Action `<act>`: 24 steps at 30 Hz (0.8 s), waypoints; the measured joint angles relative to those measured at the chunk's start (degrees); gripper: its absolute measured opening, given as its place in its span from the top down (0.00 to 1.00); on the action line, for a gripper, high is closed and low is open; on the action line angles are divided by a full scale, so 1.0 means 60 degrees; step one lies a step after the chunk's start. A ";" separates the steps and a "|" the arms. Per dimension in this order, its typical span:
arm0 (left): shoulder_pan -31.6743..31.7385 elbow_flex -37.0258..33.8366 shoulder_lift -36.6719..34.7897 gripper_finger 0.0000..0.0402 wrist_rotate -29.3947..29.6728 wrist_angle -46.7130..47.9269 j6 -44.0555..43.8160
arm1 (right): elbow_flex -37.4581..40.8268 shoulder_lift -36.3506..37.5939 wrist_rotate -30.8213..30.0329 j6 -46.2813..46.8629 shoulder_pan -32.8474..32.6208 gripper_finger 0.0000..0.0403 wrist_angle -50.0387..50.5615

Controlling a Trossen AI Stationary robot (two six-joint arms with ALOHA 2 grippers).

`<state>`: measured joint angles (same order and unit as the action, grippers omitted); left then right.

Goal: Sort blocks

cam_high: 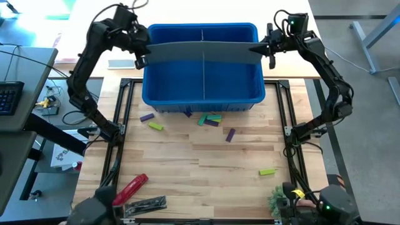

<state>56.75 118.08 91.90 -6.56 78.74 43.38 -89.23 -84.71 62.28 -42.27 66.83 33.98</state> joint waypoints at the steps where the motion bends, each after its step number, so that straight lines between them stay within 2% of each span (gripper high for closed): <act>1: -0.0004 0.0111 -0.0082 1.00 -0.0020 -0.0002 0.0000 | 0.0000 0.0000 0.0050 0.0124 0.0000 1.00 -0.0131; 8: -0.0015 0.0346 -0.0430 1.00 -0.0356 0.0194 -0.0124 | 0.0000 -0.0004 0.0561 0.0646 -0.0059 1.00 -0.0812; 24: -0.0018 0.0138 -0.0393 1.00 -0.0271 -0.0241 -0.0184 | 0.0011 -0.0090 0.0258 0.0548 -0.0081 1.00 -0.0365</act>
<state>56.64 118.91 89.54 -8.19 77.30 42.27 -89.17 -85.25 63.83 -38.98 66.34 31.79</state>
